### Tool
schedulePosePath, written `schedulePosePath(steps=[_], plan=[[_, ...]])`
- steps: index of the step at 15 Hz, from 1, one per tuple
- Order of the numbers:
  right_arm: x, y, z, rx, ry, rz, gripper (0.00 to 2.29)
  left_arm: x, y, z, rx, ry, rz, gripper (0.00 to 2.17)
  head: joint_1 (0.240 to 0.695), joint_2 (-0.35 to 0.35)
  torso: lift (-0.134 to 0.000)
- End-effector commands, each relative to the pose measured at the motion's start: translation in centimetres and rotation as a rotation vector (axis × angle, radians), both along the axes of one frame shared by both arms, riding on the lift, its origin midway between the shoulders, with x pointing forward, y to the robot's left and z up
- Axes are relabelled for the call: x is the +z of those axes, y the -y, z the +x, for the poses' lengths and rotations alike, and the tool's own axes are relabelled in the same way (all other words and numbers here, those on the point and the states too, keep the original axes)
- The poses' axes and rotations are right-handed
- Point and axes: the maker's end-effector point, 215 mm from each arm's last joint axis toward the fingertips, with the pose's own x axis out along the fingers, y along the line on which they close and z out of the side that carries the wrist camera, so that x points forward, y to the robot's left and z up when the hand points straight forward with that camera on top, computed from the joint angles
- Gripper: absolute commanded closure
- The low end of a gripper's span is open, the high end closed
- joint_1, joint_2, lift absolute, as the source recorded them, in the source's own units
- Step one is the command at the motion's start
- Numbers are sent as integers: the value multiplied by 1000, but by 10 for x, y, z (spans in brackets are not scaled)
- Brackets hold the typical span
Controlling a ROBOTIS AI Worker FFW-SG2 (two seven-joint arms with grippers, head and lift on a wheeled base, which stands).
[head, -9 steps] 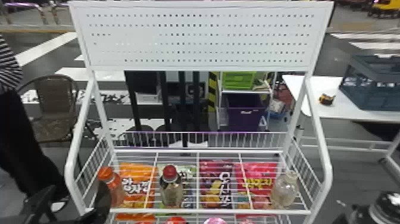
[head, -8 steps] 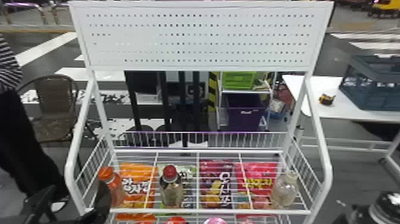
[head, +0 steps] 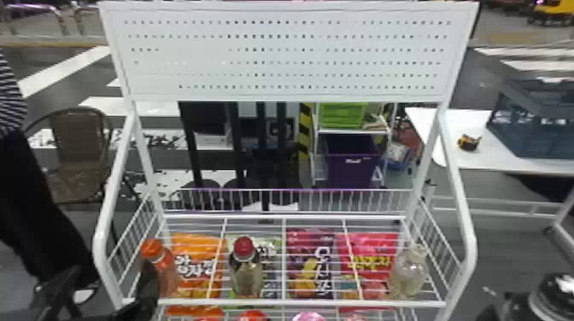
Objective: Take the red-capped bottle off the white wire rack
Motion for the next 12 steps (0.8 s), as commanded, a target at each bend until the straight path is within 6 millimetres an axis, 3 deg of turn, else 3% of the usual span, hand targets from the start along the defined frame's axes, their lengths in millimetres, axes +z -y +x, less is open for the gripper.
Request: schedulePosePath(steps=[1, 3, 7, 9, 12], plan=[[0, 1, 1, -1, 1, 0, 1217, -2, 0, 0, 0, -4, 0, 83, 499, 0, 0], [-7, 1, 3, -1, -18, 0, 1214, -28, 24, -4, -38, -48, -10, 87, 499, 0, 0], [-12, 0, 8, 1, -34, -1, 1217, -103, 99, -24, -112, -90, -44, 83, 499, 0, 0], [-15, -3, 9, 5, -45, 4, 1217, -121, 137, -25, -165, -57, -81, 83, 499, 0, 0], [-16, -3, 9, 6, -46, 4, 1217, -131, 173, -6, -201, -46, -85, 83, 499, 0, 0]])
